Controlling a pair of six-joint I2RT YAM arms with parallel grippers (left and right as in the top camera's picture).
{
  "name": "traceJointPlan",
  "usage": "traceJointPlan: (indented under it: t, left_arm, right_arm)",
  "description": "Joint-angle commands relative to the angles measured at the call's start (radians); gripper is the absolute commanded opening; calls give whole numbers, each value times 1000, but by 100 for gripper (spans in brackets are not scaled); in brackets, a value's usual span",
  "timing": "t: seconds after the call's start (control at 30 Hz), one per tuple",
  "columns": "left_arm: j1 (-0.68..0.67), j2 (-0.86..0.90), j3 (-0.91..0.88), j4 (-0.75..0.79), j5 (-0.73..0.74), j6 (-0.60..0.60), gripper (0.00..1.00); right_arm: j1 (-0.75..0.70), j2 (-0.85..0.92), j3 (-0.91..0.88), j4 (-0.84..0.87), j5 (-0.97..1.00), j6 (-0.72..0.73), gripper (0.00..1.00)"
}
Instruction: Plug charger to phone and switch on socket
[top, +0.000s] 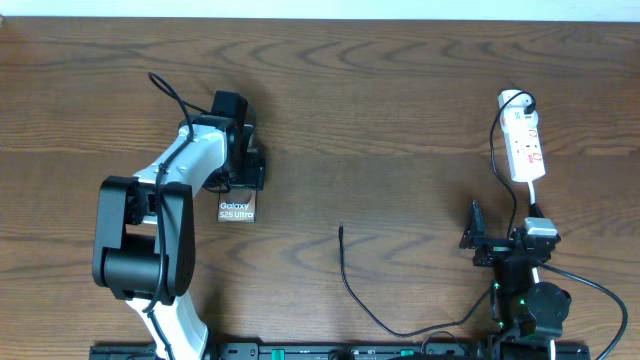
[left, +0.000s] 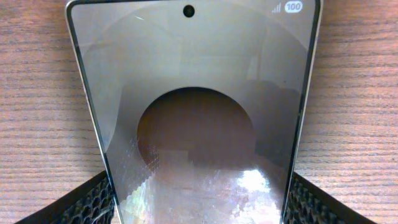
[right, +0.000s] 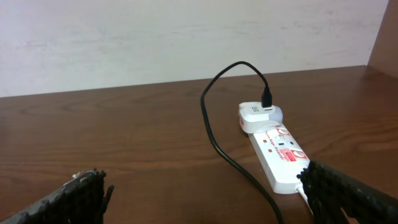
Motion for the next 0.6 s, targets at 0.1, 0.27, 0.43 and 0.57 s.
traceJointPlan:
  t: [0.1,0.27,0.43,0.57]
  left_arm:
    - [-1,3,-31,-4,-14,10,62]
    - [-1,3,-31,-3,-14,10,41]
    - [-1,3,-31,-4,-14,10,9]
    - [-1,3,-31,-1,-15,11,8]
  right_arm:
    - [9,0,-1,-5,5,-12,99]
    - [9,0,-1,-5,5,-12,99]
    - [9,0,-1,-5,5,-12,99]
    - [9,0,-1,-5,5,-12,99]
